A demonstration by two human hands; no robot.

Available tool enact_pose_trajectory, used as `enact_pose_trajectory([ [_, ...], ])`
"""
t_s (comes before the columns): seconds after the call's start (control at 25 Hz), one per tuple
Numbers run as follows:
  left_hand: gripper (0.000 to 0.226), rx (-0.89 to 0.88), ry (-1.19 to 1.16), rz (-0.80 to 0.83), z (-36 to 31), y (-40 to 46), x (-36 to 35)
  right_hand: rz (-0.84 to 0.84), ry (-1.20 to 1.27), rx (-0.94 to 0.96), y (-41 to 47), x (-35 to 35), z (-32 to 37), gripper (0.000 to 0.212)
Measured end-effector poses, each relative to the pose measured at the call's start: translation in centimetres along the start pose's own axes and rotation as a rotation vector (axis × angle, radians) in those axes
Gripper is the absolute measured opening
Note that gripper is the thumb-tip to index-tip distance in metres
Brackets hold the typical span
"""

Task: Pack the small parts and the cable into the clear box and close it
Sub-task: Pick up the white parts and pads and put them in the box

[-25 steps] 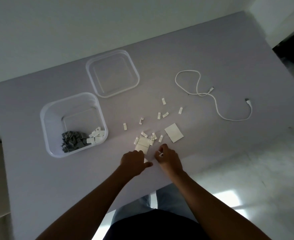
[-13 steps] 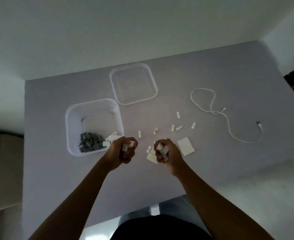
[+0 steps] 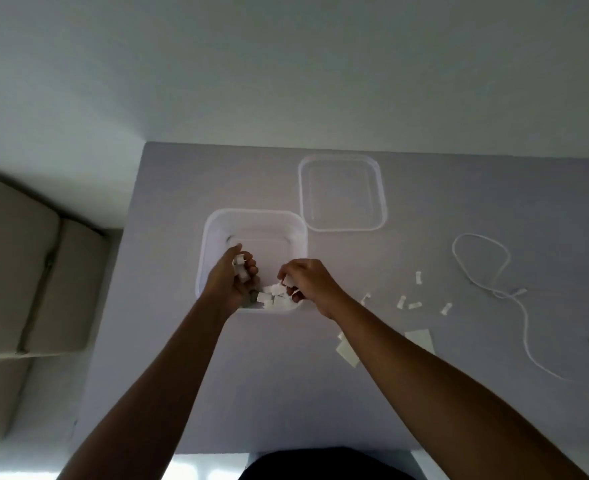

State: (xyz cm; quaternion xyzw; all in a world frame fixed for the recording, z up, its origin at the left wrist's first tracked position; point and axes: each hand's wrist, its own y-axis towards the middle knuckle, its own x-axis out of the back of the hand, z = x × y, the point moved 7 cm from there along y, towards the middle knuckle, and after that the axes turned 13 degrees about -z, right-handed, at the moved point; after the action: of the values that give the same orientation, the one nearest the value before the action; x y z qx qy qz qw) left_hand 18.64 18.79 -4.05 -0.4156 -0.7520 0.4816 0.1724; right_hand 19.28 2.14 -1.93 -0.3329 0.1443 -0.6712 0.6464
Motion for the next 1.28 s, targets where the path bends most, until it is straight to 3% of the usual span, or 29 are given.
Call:
enact_pose_trajectory([
  [0.32,0.02,-0.07,-0.053,-0.063,-2.1,1.5,1.3,0.267,-0.876,0.41,2.8,-5.6,1.1,0.028],
  [0.48,0.021,-0.089,0.042,-0.073,-2.0,2.8,0.7,0.343,-1.049,0.54,2.4,-6.0,0.7,0.019],
  [0.56,0.023,-0.1,0.076,-0.07,-1.8,3.4,0.3,0.315,-1.006,0.565,2.2,-5.5,0.6,0.021],
  [0.72,0.026,-0.153,0.204,-0.057,-1.4,4.0,-0.8,0.272,-0.891,0.471,1.7,-4.1,0.0,0.047],
  [0.8,0.029,-0.187,0.293,-0.032,-1.0,4.0,-1.7,0.199,-0.81,0.505,1.4,-3.1,0.7,0.042],
  [0.92,0.03,-0.254,0.437,-0.007,-0.2,3.7,-3.3,-0.042,-0.533,0.569,0.6,0.4,2.9,0.023],
  [1.04,0.036,-0.309,0.584,0.071,1.2,3.2,-5.1,-0.232,-0.273,0.495,0.8,4.6,2.7,0.026],
  [1.16,0.058,-0.406,0.791,0.125,2.2,2.6,-5.5,-0.289,-0.197,0.399,0.9,7.0,0.9,0.027],
  [1.28,0.072,-0.443,0.836,0.157,2.9,1.8,-5.4,-0.293,-0.172,0.342,0.6,8.1,-0.7,0.027],
])
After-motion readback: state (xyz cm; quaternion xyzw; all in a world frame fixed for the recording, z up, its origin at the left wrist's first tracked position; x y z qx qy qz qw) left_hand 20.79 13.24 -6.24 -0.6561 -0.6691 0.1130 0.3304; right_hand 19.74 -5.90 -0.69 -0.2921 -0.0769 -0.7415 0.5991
